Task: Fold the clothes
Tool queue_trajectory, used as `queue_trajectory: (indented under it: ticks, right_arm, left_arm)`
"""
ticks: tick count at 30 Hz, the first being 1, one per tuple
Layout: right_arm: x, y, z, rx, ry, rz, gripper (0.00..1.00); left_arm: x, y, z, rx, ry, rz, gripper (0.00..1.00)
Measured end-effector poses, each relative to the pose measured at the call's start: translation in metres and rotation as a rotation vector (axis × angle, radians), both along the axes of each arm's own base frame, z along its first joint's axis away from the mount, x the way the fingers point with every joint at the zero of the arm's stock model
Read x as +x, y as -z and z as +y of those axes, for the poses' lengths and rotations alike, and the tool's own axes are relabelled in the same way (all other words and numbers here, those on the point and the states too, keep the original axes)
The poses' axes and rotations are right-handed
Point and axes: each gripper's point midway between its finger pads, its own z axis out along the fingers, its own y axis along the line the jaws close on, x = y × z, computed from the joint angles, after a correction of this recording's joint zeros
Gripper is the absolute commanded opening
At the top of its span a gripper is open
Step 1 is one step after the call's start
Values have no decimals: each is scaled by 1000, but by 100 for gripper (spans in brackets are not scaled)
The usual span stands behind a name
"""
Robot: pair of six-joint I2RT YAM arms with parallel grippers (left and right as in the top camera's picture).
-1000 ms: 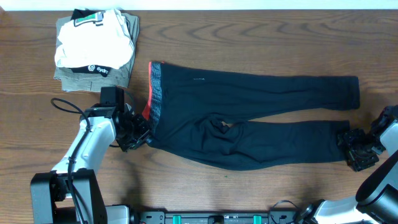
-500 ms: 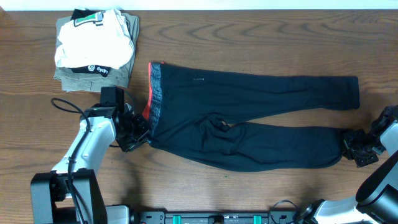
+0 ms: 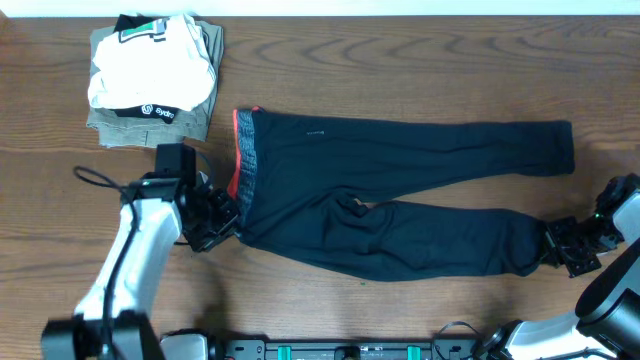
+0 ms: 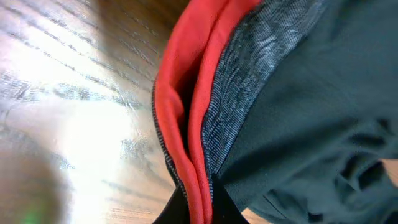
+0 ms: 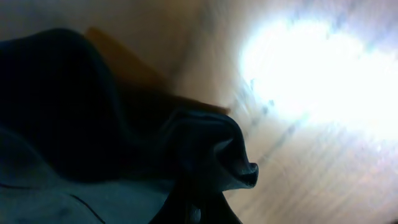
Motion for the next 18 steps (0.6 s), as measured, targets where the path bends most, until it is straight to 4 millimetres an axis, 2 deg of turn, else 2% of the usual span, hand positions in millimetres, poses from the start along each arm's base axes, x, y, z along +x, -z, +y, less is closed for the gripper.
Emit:
queue_trajectory:
  ticks: [3, 6, 18]
  right_arm:
    - [-9, -2, 7, 21, 0, 27, 1]
    - [-13, -12, 10, 17, 0, 22, 1]
    - [-10, -85, -3, -207, -25, -181, 2]
  left_arm:
    - [0, -14, 0, 3, 0, -50, 6]
    - [0, -21, 0, 4, -1, -81, 6]
    - [-23, -21, -1, 0, -10, 10, 6]
